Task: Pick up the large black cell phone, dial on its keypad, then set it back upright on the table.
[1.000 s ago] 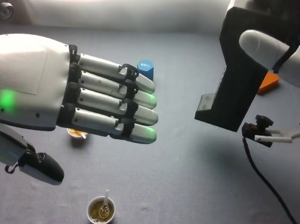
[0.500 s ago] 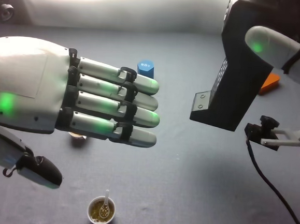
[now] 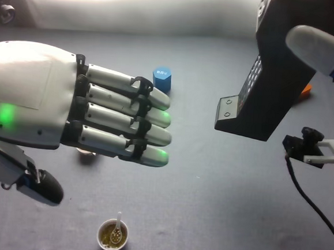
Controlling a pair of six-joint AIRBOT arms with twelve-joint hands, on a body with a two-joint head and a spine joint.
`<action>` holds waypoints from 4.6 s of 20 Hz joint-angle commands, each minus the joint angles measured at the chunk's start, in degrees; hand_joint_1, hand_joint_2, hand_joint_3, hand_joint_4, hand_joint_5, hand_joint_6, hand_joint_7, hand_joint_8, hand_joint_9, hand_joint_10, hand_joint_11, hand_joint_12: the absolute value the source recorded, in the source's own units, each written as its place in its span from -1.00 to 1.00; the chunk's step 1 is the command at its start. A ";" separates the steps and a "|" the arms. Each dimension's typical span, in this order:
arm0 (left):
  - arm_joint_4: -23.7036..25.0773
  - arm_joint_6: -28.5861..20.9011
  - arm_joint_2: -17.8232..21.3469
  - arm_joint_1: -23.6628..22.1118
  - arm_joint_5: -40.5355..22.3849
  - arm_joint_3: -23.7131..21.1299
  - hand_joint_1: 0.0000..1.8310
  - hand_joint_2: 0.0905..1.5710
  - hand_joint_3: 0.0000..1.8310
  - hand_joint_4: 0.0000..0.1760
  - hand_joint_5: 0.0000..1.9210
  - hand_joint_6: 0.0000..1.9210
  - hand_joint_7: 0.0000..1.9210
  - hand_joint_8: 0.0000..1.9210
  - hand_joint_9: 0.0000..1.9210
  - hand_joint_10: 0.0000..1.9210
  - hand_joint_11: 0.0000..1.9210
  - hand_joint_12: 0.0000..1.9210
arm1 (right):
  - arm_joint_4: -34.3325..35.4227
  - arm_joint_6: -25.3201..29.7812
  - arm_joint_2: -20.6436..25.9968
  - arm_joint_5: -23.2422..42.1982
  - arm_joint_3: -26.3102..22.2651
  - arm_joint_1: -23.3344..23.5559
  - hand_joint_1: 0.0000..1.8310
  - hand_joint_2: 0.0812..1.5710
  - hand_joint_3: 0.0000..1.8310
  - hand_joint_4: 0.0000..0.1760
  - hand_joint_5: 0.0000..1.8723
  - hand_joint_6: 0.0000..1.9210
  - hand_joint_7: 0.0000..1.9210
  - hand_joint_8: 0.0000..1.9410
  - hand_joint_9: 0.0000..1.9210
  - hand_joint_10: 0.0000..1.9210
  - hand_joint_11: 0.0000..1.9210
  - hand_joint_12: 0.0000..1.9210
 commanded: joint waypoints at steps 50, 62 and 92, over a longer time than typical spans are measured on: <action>-20.63 0.05 -6.12 1.98 1.12 9.30 0.40 0.67 -1.00 0.72 -1.00 -1.00 -0.42 0.73 -0.58 1.00 -0.73 1.00 | -4.78 -2.36 1.06 7.59 -7.31 1.08 0.61 0.49 -1.00 -1.00 -0.22 0.31 -0.27 0.18 -0.18 0.32 -0.25 0.73; -22.16 0.05 -6.10 1.00 1.04 5.40 0.42 0.63 -1.00 1.00 -0.99 -1.00 -0.36 0.68 -0.34 1.00 -0.42 1.00 | -4.72 -2.70 1.06 7.40 -7.78 1.69 0.63 0.38 -1.00 -1.00 0.00 -0.06 -0.04 -0.06 0.01 0.13 -0.13 0.65; -24.52 0.05 -8.19 4.19 1.46 9.41 0.40 0.67 -1.00 1.00 -1.00 -1.00 -0.41 0.74 -0.41 1.00 -0.33 1.00 | -4.53 -2.91 1.06 7.37 -6.13 1.62 0.62 0.39 -1.00 -1.00 0.08 -0.17 -0.05 -0.01 -0.05 0.21 -0.22 0.73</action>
